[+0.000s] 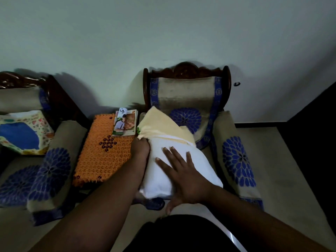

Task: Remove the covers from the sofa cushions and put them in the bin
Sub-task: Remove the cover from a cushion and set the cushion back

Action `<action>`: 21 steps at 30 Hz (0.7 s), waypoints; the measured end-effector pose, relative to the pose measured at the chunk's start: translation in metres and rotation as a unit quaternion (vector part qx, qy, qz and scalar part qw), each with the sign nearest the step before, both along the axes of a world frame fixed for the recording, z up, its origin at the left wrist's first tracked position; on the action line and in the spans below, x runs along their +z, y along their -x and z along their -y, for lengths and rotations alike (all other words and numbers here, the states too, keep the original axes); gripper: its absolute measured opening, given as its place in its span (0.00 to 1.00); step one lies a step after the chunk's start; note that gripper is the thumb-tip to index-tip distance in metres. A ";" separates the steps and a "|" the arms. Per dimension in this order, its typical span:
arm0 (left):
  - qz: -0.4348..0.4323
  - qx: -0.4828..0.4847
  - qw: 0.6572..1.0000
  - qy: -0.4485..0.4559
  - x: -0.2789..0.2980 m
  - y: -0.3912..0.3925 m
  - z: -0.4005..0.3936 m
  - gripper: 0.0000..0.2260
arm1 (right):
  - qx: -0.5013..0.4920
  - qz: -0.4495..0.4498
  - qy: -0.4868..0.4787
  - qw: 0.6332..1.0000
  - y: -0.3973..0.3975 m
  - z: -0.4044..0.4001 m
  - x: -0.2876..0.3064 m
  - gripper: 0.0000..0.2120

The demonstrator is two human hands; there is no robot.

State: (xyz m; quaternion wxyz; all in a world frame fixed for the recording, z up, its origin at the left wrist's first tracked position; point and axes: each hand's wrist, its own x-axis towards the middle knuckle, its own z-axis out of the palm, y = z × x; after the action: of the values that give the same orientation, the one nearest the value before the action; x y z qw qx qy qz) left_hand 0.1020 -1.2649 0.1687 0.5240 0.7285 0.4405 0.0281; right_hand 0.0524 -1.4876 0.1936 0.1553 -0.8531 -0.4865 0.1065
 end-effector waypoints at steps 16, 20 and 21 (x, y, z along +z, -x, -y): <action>0.008 -0.437 0.650 -0.621 0.051 -0.007 0.020 0.07 | -0.210 0.042 0.046 0.976 -0.059 -0.037 -0.005 0.33; 0.063 -0.372 0.695 -0.612 0.039 -0.007 0.018 0.11 | -0.246 0.060 0.047 0.966 -0.074 -0.036 0.000 0.25; 0.055 -0.345 0.721 -0.598 0.038 -0.010 0.016 0.14 | -0.253 0.063 0.045 0.964 -0.076 -0.039 0.003 0.23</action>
State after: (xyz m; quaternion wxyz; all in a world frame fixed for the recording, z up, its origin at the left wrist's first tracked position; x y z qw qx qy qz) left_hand 0.1116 -1.2812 0.2071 -0.0245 0.9893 0.0206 0.1426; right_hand 0.1287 -1.4485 0.1965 0.1071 -0.9596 -0.2584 0.0315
